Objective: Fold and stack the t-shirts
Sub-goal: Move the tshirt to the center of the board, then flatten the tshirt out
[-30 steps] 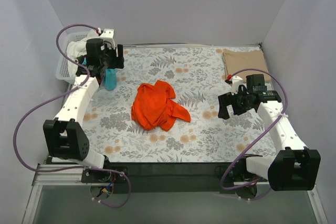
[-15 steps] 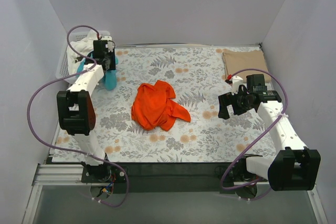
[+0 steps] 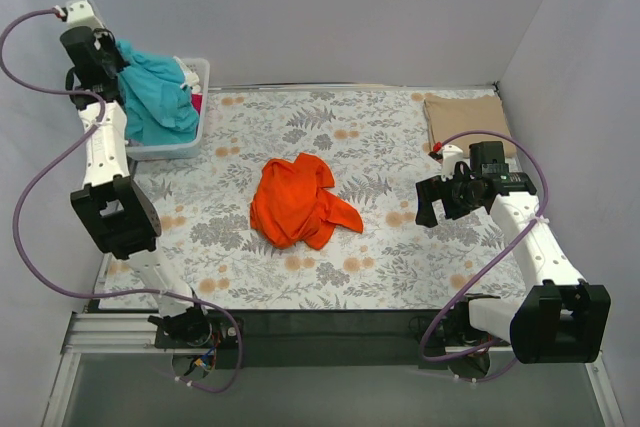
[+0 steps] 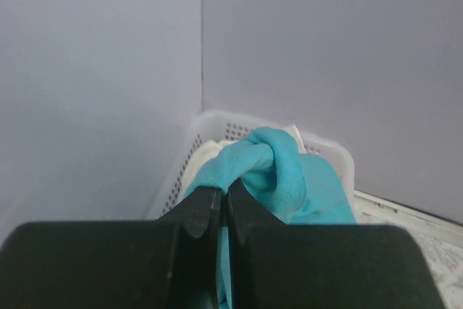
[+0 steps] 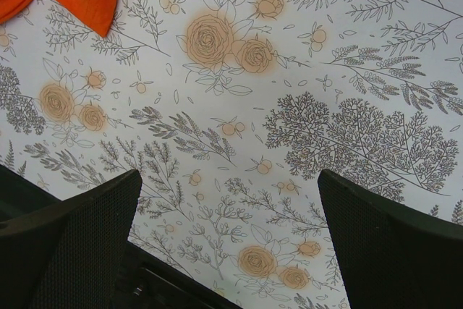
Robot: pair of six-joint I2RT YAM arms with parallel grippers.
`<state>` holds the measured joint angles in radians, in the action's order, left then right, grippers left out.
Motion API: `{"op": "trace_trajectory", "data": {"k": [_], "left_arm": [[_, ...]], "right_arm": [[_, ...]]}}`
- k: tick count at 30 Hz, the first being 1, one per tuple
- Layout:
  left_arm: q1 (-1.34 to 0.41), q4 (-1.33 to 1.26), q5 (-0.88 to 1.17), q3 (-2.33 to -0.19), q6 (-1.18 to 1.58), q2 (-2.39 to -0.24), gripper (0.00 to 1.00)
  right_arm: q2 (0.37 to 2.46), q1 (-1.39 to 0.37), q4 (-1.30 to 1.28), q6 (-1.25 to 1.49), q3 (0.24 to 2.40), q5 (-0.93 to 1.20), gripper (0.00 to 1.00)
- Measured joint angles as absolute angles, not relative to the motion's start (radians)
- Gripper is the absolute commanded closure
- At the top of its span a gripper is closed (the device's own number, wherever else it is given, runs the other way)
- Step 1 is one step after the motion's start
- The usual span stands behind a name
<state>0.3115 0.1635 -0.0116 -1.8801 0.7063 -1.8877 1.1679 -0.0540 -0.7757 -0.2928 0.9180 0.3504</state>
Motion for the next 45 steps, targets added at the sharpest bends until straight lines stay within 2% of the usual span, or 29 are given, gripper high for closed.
{"op": "trace_trajectory", "data": {"k": [1, 2, 3, 5, 6, 7, 10, 14, 19, 21, 25, 33, 37, 38, 43, 44, 45], "left_arm": [[0.332, 0.146, -0.004, -1.906, 0.706, -1.897, 0.94], [0.344, 0.130, 0.004, -1.923, 0.704, -1.907, 0.81], [0.350, 0.123, 0.012, -1.933, 0.697, -1.916, 0.57], [0.348, 0.128, 0.035, -1.964, 0.694, -1.947, 0.40], [0.344, 0.158, 0.062, -1.980, 0.700, -1.965, 0.23], [0.338, 0.170, 0.073, -1.981, 0.696, -1.978, 0.16], [0.331, 0.257, 0.182, -1.956, 0.698, -1.983, 0.15], [0.324, 0.323, 0.413, -1.733, 0.672, -1.837, 0.17], [0.233, 0.450, 0.613, -1.415, 0.579, -1.472, 0.21], [0.102, 0.473, 0.641, -1.309, 0.540, -1.330, 0.23], [-0.127, 0.515, 0.701, -1.104, 0.502, -1.161, 0.25], [-0.255, 0.596, 0.643, -0.799, 0.401, -1.108, 0.21], [-0.324, 0.593, 0.581, -0.754, 0.369, -1.074, 0.20], [-0.340, 0.575, 0.562, -0.754, 0.367, -1.076, 0.20], [-0.466, 0.463, 0.441, -0.754, 0.369, -1.140, 0.21], [-0.500, 0.438, 0.410, -0.754, 0.371, -1.164, 0.21], [-0.531, 0.415, 0.379, -0.754, 0.371, -1.193, 0.21]], "right_arm": [[1.168, -0.054, -0.776, -0.293, 0.918, 0.350, 0.02], [1.169, -0.054, -0.776, -0.292, 0.918, 0.350, 0.02], [1.170, -0.054, -0.776, -0.292, 0.918, 0.350, 0.02], [1.170, -0.054, -0.776, -0.292, 0.918, 0.351, 0.02], [1.170, -0.054, -0.776, -0.293, 0.918, 0.351, 0.02], [1.170, -0.054, -0.776, -0.292, 0.918, 0.351, 0.02], [1.170, -0.054, -0.776, -0.294, 0.918, 0.364, 0.02], [1.184, -0.054, -0.776, -0.302, 0.918, 0.419, 0.02], [1.280, -0.075, -0.777, -0.321, 0.930, 0.522, 0.16], [1.341, -0.112, -0.776, -0.324, 0.949, 0.551, 0.23], [1.470, -0.233, -0.771, -0.327, 1.017, 0.585, 0.30], [1.682, -0.421, -0.686, -0.288, 1.124, 0.586, 0.29], [1.754, -0.473, -0.644, -0.260, 1.163, 0.546, 0.30], [1.770, -0.482, -0.637, -0.257, 1.171, 0.540, 0.33], [1.870, -0.515, -0.617, -0.237, 1.229, 0.527, 0.67], [1.882, -0.517, -0.618, -0.232, 1.237, 0.523, 0.75], [1.893, -0.518, -0.618, -0.229, 1.247, 0.521, 0.96]]}}
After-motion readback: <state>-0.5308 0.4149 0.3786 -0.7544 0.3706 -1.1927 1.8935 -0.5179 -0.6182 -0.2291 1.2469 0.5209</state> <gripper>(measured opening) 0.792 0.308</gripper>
